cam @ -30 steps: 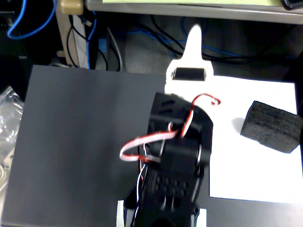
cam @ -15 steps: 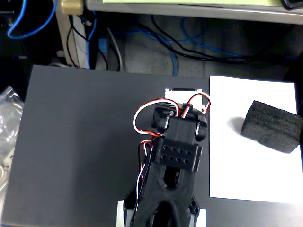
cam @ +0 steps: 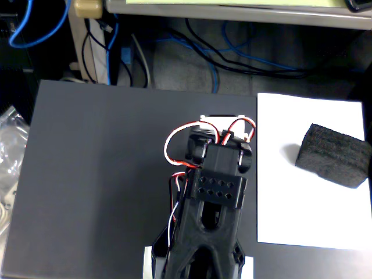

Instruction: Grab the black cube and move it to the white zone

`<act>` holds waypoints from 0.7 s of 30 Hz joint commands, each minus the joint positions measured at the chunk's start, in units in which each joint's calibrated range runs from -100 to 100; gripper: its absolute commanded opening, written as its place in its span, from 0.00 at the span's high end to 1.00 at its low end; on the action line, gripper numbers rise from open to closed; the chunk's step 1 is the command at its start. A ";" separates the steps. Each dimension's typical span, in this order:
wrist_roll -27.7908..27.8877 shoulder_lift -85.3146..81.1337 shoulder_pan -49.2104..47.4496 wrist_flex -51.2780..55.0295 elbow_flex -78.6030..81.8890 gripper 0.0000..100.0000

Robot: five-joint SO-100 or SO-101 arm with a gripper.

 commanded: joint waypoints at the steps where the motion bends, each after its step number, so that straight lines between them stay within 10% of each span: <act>1: 0.02 -0.24 -1.91 -0.66 -0.36 0.98; 21: 0.02 -0.24 -2.58 -0.75 -0.18 0.99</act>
